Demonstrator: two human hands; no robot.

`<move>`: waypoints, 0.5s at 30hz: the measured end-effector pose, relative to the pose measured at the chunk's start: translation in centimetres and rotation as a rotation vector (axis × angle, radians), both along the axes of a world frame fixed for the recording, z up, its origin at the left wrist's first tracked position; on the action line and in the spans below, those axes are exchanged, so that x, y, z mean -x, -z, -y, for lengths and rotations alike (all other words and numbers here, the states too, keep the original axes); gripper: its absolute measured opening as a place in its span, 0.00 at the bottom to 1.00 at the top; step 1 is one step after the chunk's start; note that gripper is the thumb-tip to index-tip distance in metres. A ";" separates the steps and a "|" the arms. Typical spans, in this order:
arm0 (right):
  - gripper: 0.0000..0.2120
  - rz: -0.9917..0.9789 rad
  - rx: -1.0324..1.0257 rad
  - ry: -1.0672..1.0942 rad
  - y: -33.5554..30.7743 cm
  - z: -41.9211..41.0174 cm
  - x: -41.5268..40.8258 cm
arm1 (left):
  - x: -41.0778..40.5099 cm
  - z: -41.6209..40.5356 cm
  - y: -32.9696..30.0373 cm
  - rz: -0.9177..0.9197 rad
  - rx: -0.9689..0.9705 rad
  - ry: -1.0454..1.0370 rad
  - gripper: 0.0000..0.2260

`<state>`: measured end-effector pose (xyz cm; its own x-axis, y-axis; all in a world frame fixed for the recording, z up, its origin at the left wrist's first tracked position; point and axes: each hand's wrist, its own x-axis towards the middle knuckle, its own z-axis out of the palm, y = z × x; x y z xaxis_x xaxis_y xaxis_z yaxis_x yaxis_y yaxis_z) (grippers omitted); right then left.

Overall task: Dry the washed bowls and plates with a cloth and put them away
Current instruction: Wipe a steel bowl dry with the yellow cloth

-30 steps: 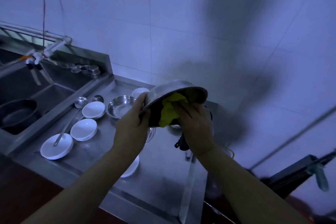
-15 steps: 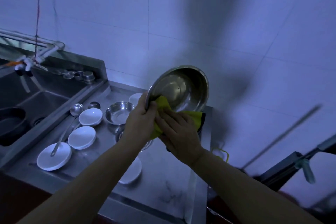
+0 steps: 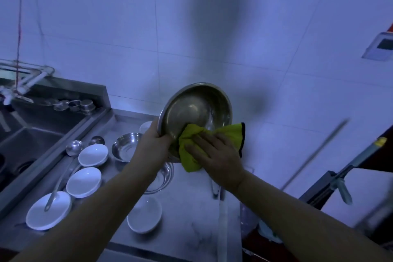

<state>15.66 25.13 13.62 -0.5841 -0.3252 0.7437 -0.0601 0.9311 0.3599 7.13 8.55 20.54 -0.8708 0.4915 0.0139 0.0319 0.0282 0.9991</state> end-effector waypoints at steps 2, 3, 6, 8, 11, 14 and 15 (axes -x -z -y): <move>0.13 -0.002 0.140 -0.010 1.0 2.3 0.4 | -0.6 -0.9 0.3 0.083 -0.057 0.028 0.19; 0.15 0.001 0.184 -0.013 1.2 3.1 0.5 | -0.6 -1.3 0.4 0.095 -0.048 0.045 0.18; 0.14 0.049 0.084 -0.034 0.7 2.2 -0.3 | 0.7 -0.8 -0.2 0.048 0.073 0.172 0.16; 0.12 0.092 -0.113 -0.077 -0.1 0.0 -1.4 | 2.2 0.1 -1.3 -0.079 0.264 0.290 0.15; 0.10 0.084 -0.219 -0.089 -1.0 -1.6 -2.3 | 3.9 0.4 -2.9 -0.131 0.394 0.432 0.17; 0.06 0.034 -0.115 -0.028 -1.1 -0.4 -1.9 | 3.8 -0.3 -2.1 -0.184 0.304 0.230 0.10; 0.06 0.016 -0.074 -0.009 -1.0 0.3 -1.6 | 3.2 -0.5 -1.2 -0.205 0.266 0.140 0.10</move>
<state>17.29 24.82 14.64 -0.5922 -0.3844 0.7082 -0.0747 0.9013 0.4267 3.94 9.02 21.78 -0.7874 0.6153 0.0364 0.2524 0.2680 0.9298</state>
